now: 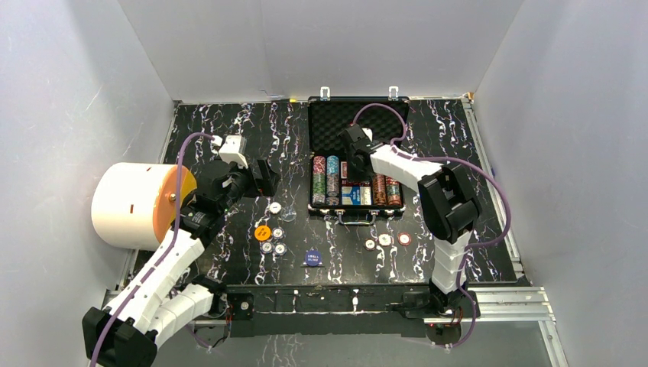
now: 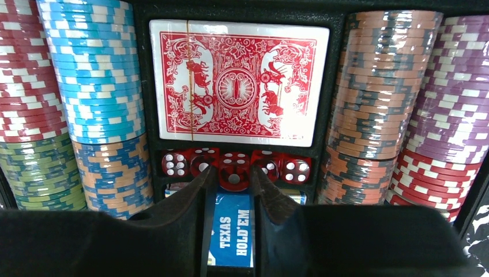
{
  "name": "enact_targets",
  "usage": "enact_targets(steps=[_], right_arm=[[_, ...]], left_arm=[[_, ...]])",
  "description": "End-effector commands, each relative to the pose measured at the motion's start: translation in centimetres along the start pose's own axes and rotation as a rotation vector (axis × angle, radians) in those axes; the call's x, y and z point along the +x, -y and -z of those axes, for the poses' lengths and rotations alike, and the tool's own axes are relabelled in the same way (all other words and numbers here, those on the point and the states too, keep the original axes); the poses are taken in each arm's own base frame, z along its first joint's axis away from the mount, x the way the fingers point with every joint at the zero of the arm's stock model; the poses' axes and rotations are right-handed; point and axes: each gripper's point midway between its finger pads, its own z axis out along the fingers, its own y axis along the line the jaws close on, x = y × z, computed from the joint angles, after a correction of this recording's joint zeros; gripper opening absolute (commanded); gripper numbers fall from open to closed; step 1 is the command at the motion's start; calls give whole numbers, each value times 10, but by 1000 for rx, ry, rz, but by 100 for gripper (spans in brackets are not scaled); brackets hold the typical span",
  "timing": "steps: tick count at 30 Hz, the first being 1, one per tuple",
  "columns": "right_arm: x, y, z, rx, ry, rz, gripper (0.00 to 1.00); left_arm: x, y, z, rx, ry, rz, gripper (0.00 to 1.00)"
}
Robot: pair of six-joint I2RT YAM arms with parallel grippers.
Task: Pack up texas hold em set
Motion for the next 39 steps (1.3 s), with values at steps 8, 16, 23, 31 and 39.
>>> enact_targets(steps=[8, 16, 23, 31, 39], right_arm=[[-21, -7, 14, -22, 28, 10, 45], [-41, -10, 35, -63, 101, -15, 46], [-41, 5, 78, -173, 190, -70, 52], [-22, 57, 110, -227, 235, -287, 56], [20, 111, 110, -217, 218, -529, 57]], left_arm=[[-5, 1, 2, 3, 16, -10, 98], [-6, 3, 0, 12, 11, -19, 98], [-14, 61, 4, 352, -14, -156, 98], [-8, 116, -39, 624, -162, -228, 85], [44, 171, -118, 798, -317, -442, 59]])
